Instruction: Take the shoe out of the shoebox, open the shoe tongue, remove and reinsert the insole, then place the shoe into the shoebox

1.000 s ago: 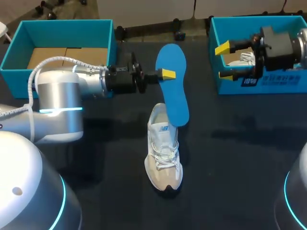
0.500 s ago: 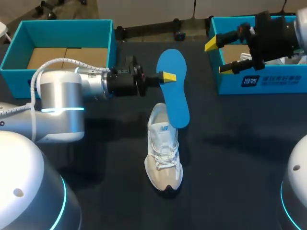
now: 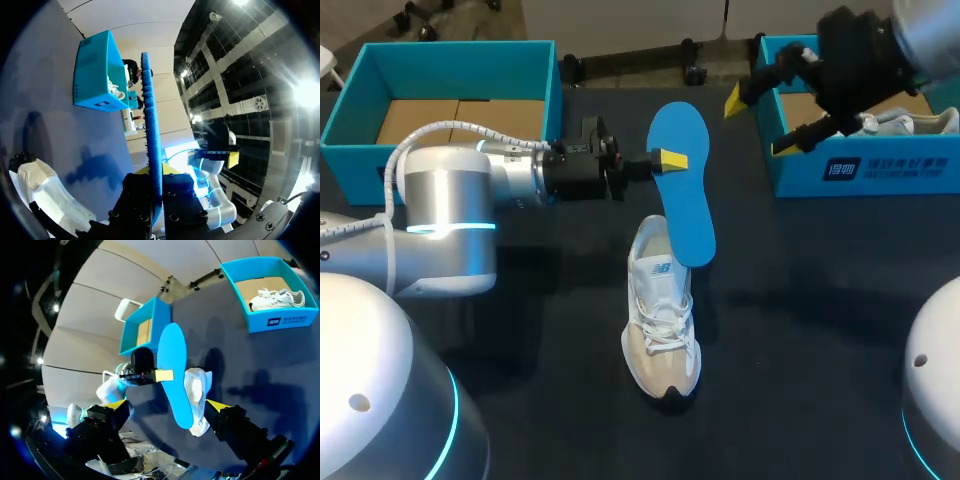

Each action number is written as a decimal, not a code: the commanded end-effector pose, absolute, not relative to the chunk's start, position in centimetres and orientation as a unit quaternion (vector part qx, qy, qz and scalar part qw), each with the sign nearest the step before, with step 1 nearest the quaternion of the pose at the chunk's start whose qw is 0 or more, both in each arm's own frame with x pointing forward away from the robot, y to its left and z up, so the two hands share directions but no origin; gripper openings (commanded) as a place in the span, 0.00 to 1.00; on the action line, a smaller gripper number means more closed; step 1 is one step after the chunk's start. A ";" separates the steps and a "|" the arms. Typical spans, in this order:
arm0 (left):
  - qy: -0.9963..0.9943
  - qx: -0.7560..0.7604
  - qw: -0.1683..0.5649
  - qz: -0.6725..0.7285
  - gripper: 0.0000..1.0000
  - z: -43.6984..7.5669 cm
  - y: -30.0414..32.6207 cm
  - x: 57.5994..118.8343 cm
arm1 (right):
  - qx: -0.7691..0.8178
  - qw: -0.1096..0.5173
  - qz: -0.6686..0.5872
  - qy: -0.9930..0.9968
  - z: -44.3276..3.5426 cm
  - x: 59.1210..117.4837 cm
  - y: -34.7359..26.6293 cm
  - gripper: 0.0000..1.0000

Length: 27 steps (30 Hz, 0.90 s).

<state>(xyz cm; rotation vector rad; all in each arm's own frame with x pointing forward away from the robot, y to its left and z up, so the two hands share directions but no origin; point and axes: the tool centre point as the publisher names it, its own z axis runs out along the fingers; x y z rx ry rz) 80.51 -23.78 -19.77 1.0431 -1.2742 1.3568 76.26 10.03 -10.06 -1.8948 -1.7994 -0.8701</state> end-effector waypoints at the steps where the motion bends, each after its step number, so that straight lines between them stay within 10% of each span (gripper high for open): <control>1: -0.522 0.429 0.482 0.558 0.00 -19.8 -23.8 80.4 | -0.704 0.123 -0.226 -0.662 -10.1 77.3 11.5 1.00; 27: -0.522 0.429 0.482 0.558 0.00 -19.8 -23.8 80.4 | -0.716 0.001 -0.133 -0.685 -11.6 79.2 15.1 1.00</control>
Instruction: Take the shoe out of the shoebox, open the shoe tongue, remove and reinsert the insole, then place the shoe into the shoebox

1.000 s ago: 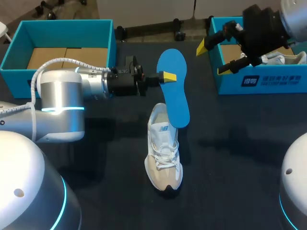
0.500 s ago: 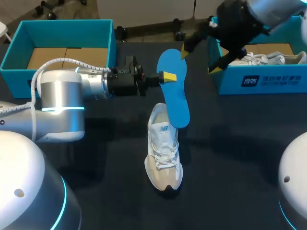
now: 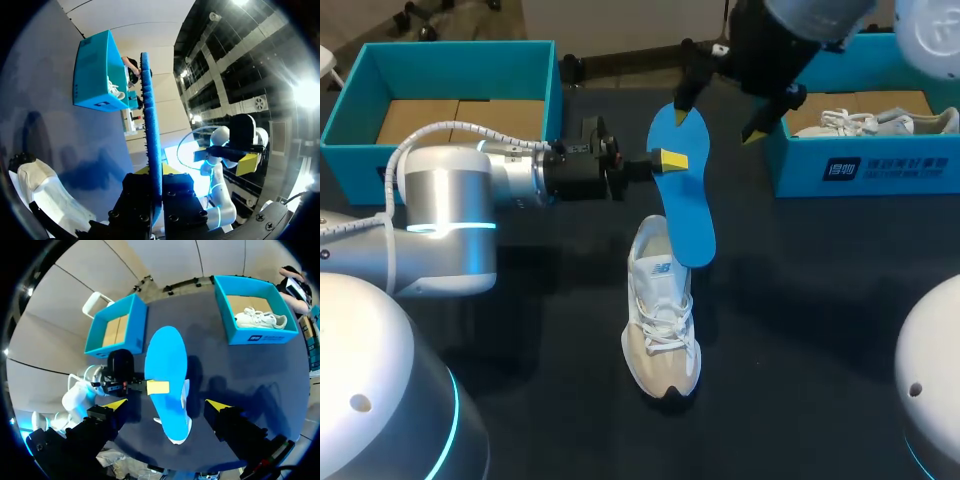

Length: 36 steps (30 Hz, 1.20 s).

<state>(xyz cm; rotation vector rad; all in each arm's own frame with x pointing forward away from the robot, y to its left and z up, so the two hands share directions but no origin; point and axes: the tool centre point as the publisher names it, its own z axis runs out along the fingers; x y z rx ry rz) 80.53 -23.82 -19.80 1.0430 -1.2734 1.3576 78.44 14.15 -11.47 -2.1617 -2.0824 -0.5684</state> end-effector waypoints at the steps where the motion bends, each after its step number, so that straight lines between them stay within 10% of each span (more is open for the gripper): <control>1: -0.522 0.429 0.482 0.558 0.00 -19.8 -23.8 80.4 | -0.717 -0.003 -0.128 -0.685 -11.7 79.2 15.2 1.00; 36: -0.522 0.429 0.482 0.558 0.00 -19.8 -23.8 80.4 | -0.716 -0.001 -0.087 -0.692 -14.0 79.7 16.8 1.00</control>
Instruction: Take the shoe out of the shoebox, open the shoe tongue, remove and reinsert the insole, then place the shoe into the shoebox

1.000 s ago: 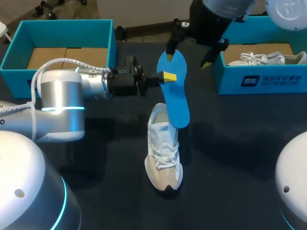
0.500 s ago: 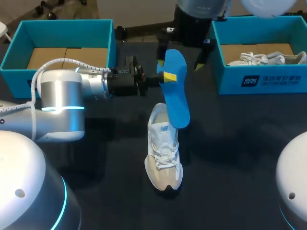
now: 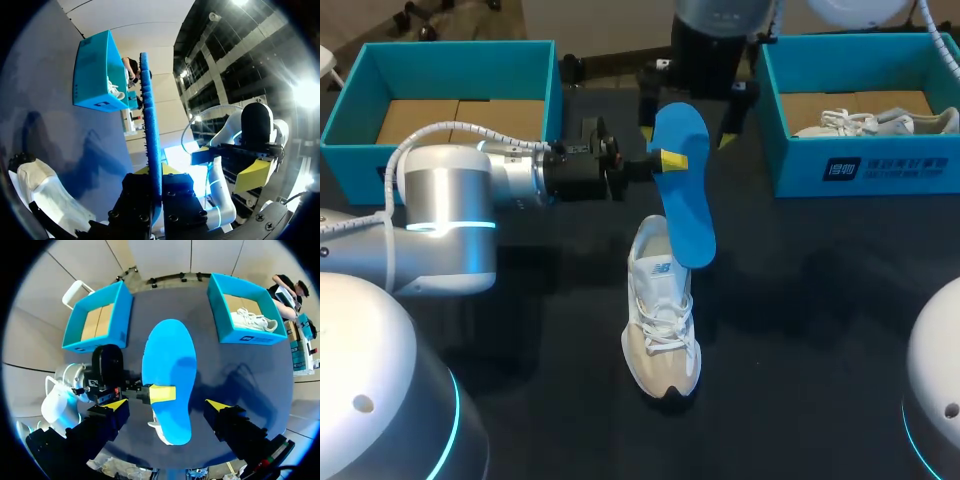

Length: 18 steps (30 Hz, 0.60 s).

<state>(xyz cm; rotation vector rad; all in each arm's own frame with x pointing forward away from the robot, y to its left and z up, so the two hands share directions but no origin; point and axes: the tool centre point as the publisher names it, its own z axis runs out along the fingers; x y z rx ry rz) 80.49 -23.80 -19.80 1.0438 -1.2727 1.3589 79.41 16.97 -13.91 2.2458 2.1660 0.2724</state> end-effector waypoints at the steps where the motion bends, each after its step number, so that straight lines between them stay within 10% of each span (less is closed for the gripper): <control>1: -0.522 0.429 0.482 0.558 0.00 -19.8 -23.8 80.4 | 0.716 -0.005 0.090 0.693 -13.9 79.7 16.5 1.00; 18: -0.522 0.429 0.482 0.558 0.00 -19.8 -23.8 80.4 | 0.733 -0.031 0.122 0.669 -12.8 79.4 12.3 1.00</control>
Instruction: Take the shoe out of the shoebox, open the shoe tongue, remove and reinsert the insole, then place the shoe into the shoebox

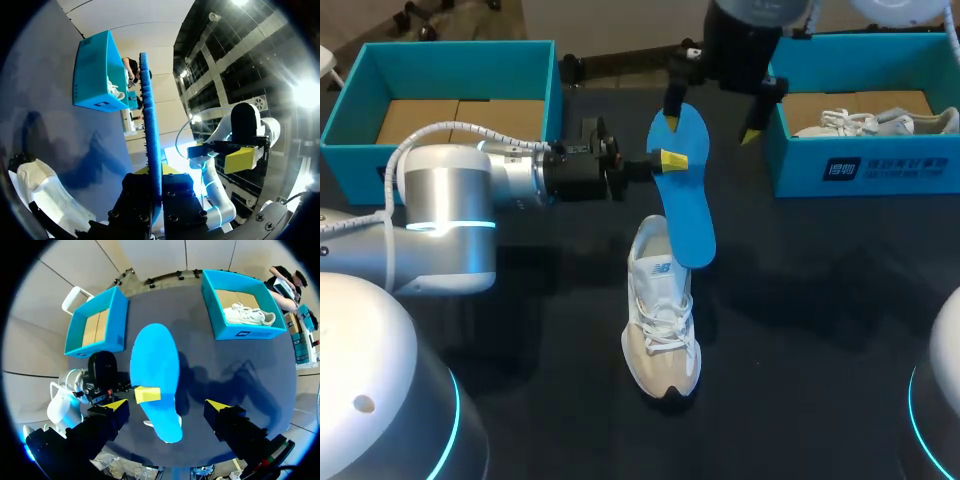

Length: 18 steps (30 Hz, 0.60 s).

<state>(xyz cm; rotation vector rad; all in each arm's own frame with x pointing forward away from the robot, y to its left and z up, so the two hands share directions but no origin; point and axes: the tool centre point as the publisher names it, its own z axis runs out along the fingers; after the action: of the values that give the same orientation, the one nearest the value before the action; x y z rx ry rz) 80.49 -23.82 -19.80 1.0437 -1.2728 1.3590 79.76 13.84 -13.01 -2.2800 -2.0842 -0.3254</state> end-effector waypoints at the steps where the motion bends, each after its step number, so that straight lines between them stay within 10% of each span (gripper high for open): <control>1: -0.522 0.429 0.482 0.558 0.00 -19.8 -23.8 80.4 | -0.733 0.035 -0.126 -0.668 -12.7 79.4 12.0 1.00; 18: -0.522 0.429 0.482 0.558 0.00 -19.8 -23.8 80.4 | -0.697 0.151 -0.222 -0.665 -12.6 79.5 8.7 1.00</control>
<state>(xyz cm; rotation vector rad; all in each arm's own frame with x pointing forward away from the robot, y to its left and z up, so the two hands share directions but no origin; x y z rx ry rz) 80.49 -23.82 -19.79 1.0438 -1.2729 1.3590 79.49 9.67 -12.15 -2.1344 -2.0097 -0.4723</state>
